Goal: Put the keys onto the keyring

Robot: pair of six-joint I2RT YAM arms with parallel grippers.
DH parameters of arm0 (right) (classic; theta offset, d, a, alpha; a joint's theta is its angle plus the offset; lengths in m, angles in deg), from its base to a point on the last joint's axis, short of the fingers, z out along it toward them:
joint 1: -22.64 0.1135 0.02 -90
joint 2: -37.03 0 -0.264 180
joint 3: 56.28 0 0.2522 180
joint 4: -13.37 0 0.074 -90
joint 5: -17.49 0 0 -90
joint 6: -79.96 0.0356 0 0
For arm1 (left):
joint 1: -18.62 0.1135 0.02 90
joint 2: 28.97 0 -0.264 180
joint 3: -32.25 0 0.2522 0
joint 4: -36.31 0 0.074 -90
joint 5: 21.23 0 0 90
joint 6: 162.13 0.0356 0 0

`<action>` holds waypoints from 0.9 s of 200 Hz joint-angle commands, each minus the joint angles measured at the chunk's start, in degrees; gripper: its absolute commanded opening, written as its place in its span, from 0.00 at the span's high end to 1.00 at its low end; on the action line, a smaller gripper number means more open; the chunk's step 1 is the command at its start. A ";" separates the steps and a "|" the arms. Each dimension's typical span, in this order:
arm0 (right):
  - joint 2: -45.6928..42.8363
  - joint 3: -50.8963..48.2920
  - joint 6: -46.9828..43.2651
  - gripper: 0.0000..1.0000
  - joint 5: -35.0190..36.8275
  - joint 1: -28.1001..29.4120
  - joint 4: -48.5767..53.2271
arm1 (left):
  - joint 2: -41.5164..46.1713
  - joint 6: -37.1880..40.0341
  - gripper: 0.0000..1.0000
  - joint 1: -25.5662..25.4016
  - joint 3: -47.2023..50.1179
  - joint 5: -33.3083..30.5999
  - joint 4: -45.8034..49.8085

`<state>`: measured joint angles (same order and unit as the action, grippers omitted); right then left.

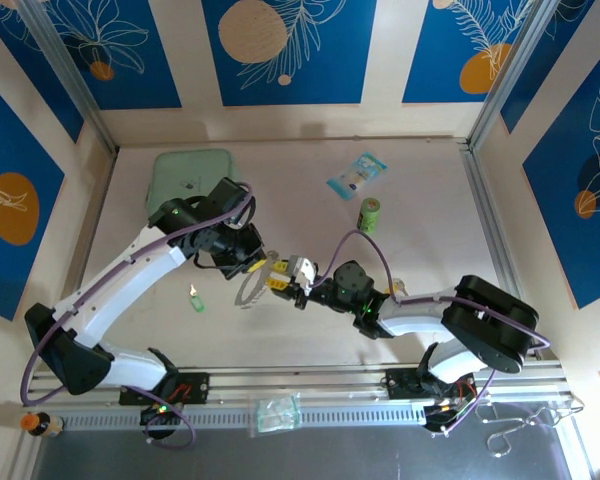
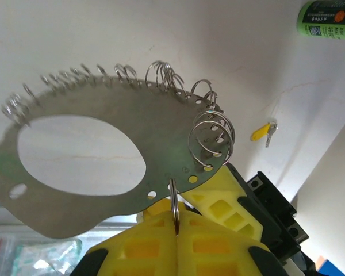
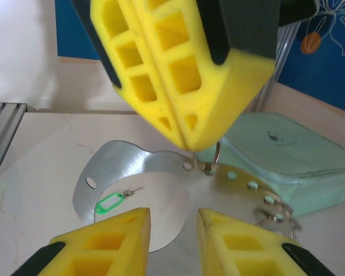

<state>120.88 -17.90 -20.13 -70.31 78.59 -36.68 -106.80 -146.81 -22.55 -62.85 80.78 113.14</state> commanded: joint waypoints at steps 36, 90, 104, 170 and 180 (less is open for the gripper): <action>2.52 0.83 -2.66 0.71 1.38 -0.36 -7.46 | 0.83 -9.77 1.00 -0.32 3.47 5.18 -1.00; 3.59 1.48 -3.36 0.77 1.40 0.08 -8.42 | 0.51 -10.40 1.00 -0.29 3.47 6.44 -1.01; 3.60 1.48 -3.45 0.83 1.41 0.04 -8.91 | 0.57 -10.71 1.00 -0.32 3.64 6.75 -1.19; -1.40 0.74 -3.65 1.00 0.29 -0.47 -1.92 | 7.47 4.56 0.47 -0.58 4.79 -13.19 -8.62; -3.83 1.29 -3.54 1.00 -0.92 -0.97 3.07 | 10.52 11.33 0.46 -0.58 7.54 -18.19 -14.31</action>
<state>122.57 -17.86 -23.30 -69.90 78.43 -39.48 -103.28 -147.51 -22.81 -58.19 77.13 107.13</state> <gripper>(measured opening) 0.054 0.517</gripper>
